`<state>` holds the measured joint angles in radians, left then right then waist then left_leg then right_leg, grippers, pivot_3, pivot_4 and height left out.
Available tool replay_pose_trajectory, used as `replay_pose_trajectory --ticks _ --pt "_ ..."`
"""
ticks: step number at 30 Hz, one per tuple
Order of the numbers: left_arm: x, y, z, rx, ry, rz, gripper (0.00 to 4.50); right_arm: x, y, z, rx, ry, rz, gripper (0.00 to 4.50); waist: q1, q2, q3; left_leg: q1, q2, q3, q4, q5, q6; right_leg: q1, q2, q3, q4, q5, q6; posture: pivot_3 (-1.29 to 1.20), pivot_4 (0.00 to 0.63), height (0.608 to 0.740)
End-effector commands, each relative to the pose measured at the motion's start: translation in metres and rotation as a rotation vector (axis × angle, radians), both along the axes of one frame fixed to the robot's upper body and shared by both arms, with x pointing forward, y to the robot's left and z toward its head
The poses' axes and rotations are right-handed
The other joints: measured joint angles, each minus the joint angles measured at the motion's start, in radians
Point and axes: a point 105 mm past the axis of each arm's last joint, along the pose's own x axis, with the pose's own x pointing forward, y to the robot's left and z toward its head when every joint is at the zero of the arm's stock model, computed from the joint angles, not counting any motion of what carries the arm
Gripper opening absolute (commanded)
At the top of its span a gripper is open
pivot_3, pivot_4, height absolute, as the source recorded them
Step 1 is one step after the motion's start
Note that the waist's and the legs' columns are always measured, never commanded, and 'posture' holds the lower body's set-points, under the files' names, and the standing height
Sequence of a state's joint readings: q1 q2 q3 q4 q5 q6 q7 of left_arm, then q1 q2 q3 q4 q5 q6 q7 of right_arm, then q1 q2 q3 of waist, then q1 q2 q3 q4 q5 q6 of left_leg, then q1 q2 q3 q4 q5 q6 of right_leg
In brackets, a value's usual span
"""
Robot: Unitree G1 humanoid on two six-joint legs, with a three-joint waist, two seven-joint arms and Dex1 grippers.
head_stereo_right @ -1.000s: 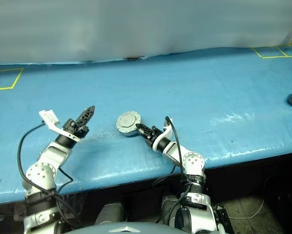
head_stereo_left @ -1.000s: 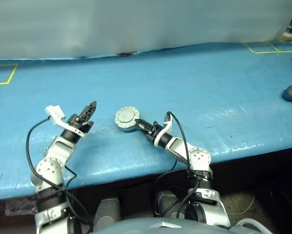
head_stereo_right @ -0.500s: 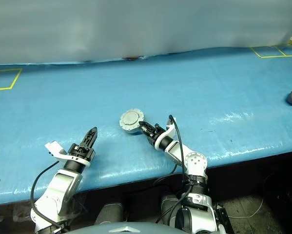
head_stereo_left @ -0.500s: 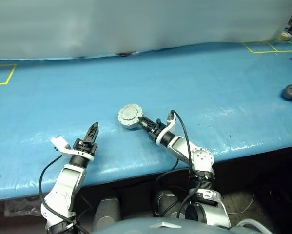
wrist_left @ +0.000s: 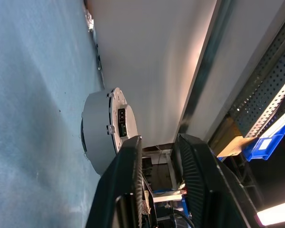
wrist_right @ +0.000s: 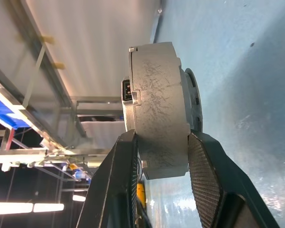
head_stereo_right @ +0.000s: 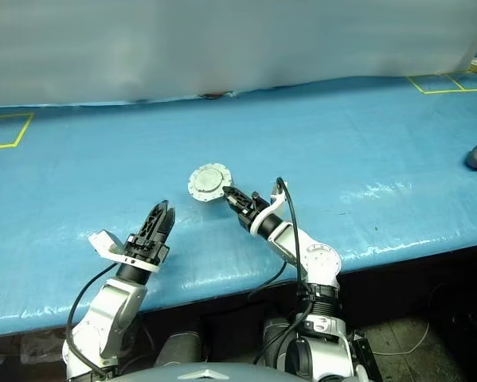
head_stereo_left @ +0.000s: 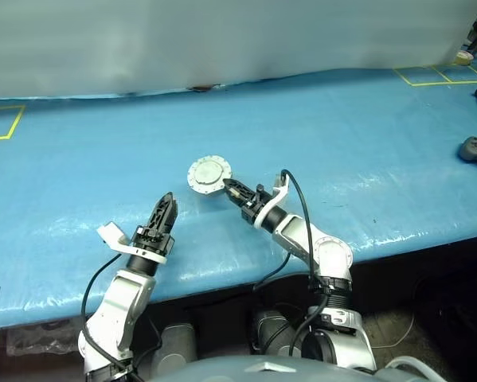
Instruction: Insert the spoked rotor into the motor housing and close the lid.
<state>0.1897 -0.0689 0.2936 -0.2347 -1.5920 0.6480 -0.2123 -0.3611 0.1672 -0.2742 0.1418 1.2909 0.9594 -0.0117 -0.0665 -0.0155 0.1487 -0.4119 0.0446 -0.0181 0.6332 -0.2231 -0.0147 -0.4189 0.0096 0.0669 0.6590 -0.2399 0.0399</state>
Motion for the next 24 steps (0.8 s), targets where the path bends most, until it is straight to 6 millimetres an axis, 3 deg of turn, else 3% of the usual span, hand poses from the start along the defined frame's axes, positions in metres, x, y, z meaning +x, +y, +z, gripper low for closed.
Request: replay_pose_trajectory --ticks 1,6,13,24 --pt "-0.004 -0.011 0.003 -0.12 -0.039 -0.011 2.88 -0.017 0.037 0.037 0.2 -0.065 0.079 1.18 0.0 0.0 0.0 0.0 0.0 0.0 0.0 0.0 0.0 0.0 0.0 0.0 0.0 0.0 0.0 0.0 0.15 0.74" --pt "-0.005 -0.013 0.002 -0.146 -0.052 -0.024 4.48 -0.023 0.045 0.042 0.21 -0.068 0.119 1.18 0.0 0.0 0.0 0.0 0.0 0.0 0.0 0.0 0.0 0.0 0.0 0.0 0.0 0.0 0.0 0.0 0.15 0.74" --pt "-0.005 -0.016 0.003 -0.169 -0.073 -0.024 4.5 -0.04 0.057 0.046 0.216 -0.068 0.193 1.18 0.0 0.0 0.0 0.0 0.0 0.0 0.0 0.0 0.0 0.0 0.0 0.0 0.0 -0.001 -0.001 0.0 0.15 0.74" --pt "0.002 -0.023 0.023 -0.177 -0.148 -0.008 4.5 -0.058 0.067 0.046 0.203 -0.056 0.279 1.18 0.0 0.0 0.0 -0.001 0.0 0.0 0.0 0.0 0.0 0.0 0.0 0.0 0.0 -0.001 -0.001 0.0 0.15 0.74"
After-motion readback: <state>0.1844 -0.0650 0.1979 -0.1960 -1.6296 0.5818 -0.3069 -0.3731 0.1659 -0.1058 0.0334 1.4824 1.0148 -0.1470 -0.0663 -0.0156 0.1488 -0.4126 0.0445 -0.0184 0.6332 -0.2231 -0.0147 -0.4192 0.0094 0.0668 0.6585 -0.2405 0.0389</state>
